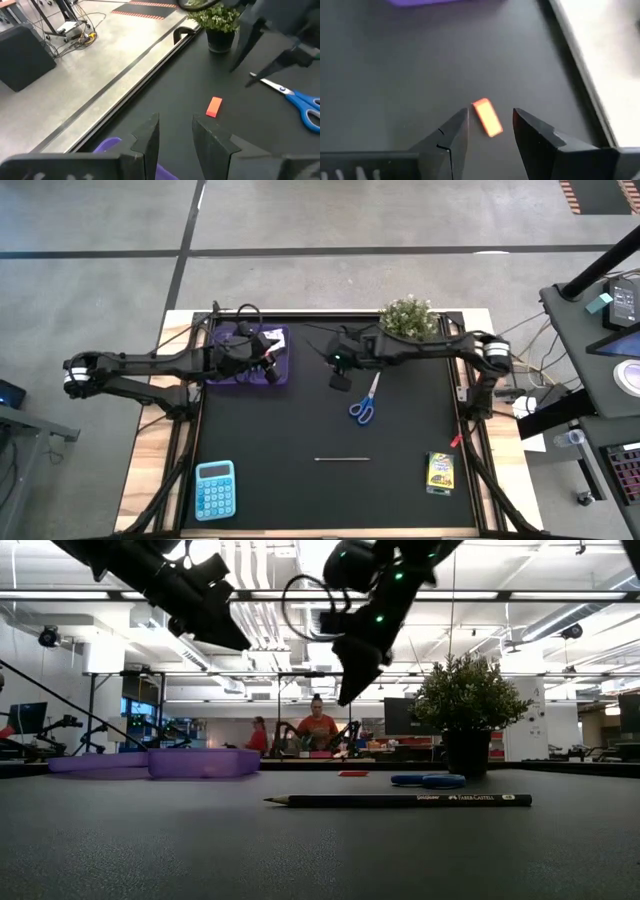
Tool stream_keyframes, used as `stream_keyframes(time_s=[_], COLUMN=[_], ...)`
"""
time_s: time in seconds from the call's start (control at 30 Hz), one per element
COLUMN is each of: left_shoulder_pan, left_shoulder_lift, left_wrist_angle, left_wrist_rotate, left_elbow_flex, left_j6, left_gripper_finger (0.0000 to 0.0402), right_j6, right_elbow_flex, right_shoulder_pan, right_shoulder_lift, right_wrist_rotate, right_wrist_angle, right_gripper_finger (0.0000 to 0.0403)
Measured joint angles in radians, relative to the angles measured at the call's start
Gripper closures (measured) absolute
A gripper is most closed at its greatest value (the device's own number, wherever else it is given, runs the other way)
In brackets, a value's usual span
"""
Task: Pack school essentials
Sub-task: Put the orange eraser into the purple box
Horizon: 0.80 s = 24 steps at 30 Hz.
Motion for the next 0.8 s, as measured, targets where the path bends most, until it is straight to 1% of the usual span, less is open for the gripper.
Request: stream_keyframes(time_s=[0.13, 0.27, 0.4, 0.5, 0.6, 0.8], left_shoulder_pan=[0.000, 0.000, 0.000, 0.000, 0.000, 0.000], left_shoulder_lift=[-0.002, -0.013, -0.026, -0.032, -0.037, -0.043], left_wrist_angle=[-0.001, 0.002, 0.000, 0.001, 0.000, 0.001], left_wrist_rotate=[-0.001, -0.001, -0.002, -0.004, -0.004, -0.004], left_elbow_flex=[-0.018, -0.037, -0.044, -0.044, -0.044, -0.044], left_j6=[-0.001, -0.001, 0.000, 0.004, 0.015, 0.027], left_gripper_finger=[0.0304, 0.0304, 0.0304, 0.0304, 0.0304, 0.0304], right_j6=[-0.100, -0.228, -0.332, -0.374, -0.392, -0.394], right_elbow_flex=[0.085, 0.117, 0.119, 0.119, 0.119, 0.120], right_shoulder_pan=[-0.045, -0.087, -0.134, -0.172, -0.199, -0.224], right_shoulder_lift=[0.066, 0.108, 0.133, 0.158, 0.185, 0.249], right_wrist_rotate=[-0.175, -0.280, -0.292, -0.294, -0.318, -0.323], right_wrist_angle=[-0.081, -0.130, -0.128, -0.128, -0.124, -0.117], right_gripper_finger=[0.0259, 0.0259, 0.0259, 0.0259, 0.0259, 0.0259])
